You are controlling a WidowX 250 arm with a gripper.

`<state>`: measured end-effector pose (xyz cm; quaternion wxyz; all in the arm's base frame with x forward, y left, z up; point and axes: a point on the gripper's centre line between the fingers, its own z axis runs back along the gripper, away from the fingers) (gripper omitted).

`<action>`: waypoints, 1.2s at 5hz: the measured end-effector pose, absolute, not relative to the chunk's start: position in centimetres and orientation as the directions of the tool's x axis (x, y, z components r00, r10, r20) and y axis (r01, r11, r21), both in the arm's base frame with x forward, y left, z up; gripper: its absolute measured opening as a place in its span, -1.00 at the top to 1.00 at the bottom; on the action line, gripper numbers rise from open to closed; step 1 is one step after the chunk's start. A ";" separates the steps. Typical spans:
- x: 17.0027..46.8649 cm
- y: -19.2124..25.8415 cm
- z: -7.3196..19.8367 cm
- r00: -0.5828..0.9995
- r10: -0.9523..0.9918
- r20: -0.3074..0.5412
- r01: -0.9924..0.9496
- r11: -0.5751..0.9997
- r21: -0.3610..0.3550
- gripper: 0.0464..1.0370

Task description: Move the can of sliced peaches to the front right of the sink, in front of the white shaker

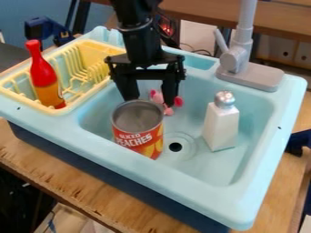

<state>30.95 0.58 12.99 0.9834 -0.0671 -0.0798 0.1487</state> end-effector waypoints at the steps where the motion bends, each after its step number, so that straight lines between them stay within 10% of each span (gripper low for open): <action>1: 30.4 0.2 13.0 0.921 0.364 0.141 -0.336 0.922 -0.191 -0.93; 4: 28.9 -5.0 12.7 0.860 0.504 0.085 -0.446 0.821 -0.356 -0.93; 6: 28.2 -4.8 13.6 0.851 0.513 0.110 -0.454 0.825 -0.336 -0.93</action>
